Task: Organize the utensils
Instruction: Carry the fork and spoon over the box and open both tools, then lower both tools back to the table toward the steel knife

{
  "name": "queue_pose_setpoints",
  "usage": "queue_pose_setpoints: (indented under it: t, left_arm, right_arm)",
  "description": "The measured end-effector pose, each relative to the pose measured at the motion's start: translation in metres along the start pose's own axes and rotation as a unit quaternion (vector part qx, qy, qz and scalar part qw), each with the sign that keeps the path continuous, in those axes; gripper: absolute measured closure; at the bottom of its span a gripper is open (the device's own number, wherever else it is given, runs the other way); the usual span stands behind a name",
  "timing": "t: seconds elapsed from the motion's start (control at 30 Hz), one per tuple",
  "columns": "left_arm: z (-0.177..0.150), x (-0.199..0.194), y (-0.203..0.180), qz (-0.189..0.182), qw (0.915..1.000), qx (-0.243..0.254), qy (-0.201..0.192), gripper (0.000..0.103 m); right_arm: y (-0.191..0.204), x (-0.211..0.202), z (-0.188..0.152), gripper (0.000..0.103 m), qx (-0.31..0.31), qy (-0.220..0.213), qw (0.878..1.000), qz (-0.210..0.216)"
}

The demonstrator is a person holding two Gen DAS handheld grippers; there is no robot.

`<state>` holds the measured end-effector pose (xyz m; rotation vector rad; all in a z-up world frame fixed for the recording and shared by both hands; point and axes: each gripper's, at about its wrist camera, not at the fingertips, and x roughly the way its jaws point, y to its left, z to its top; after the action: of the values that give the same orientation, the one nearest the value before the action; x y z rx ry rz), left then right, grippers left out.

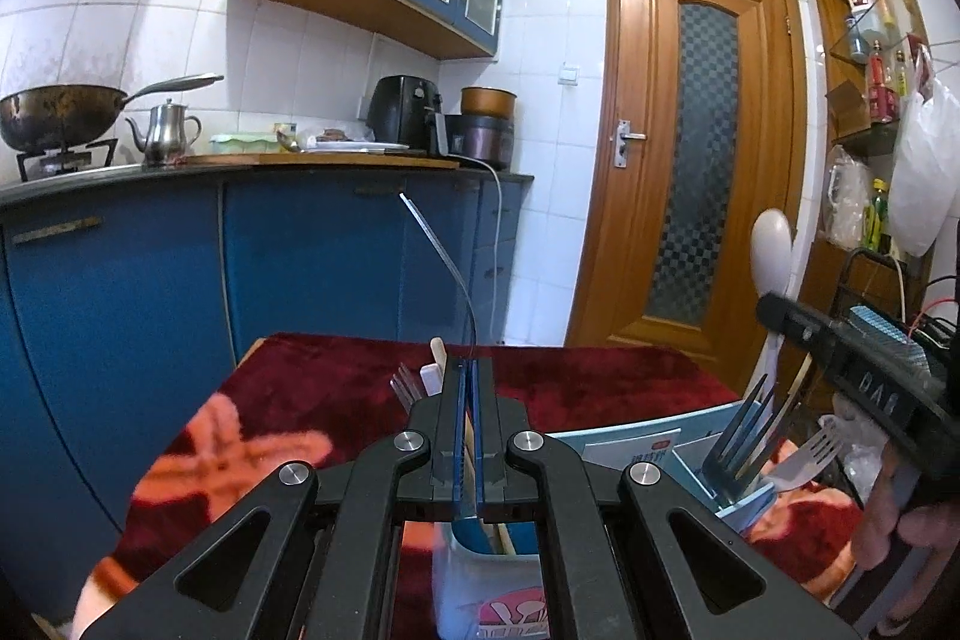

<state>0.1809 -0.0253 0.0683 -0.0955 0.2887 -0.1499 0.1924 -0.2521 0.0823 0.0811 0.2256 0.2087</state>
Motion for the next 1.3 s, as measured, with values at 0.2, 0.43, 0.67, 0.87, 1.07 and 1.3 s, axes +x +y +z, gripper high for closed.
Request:
queue_pose_setpoints:
  t: [0.2, 0.43, 0.67, 0.87, 1.07, 1.3]
  left_arm:
    - [-0.002, 0.003, -0.001, -0.004, 0.9998, -0.004, 0.017, 0.099]
    - [-0.006, 0.002, -0.001, -0.019, 0.9994, -0.012, 0.027, 0.069]
    - [-0.002, -0.012, -0.004, -0.02, 0.9989, -0.006, 0.043, 0.067]
    - [-0.001, -0.033, -0.01, -0.024, 0.998, 0.001, 0.059, 0.067]
    - [-0.003, -0.055, -0.016, -0.03, 0.9966, 0.007, 0.076, 0.067]
    - [-0.007, -0.079, -0.018, -0.03, 0.9932, 0.012, 0.112, 0.067]
  right_arm:
    - [-0.003, -0.005, -0.008, 0.094, 0.009, 0.019, 1.0, 0.02]
    - [-0.005, -0.016, -0.006, 0.08, 0.023, 0.016, 0.999, 0.032]
    - [-0.005, -0.042, 0.001, 0.08, 0.038, 0.01, 0.998, 0.043]
    - [-0.005, -0.067, 0.004, 0.08, 0.046, 0.013, 0.997, 0.053]
    - [-0.006, -0.09, -0.002, 0.08, 0.061, 0.03, 0.996, 0.054]
    - [-0.008, -0.117, -0.012, 0.079, 0.08, 0.052, 0.994, 0.049]
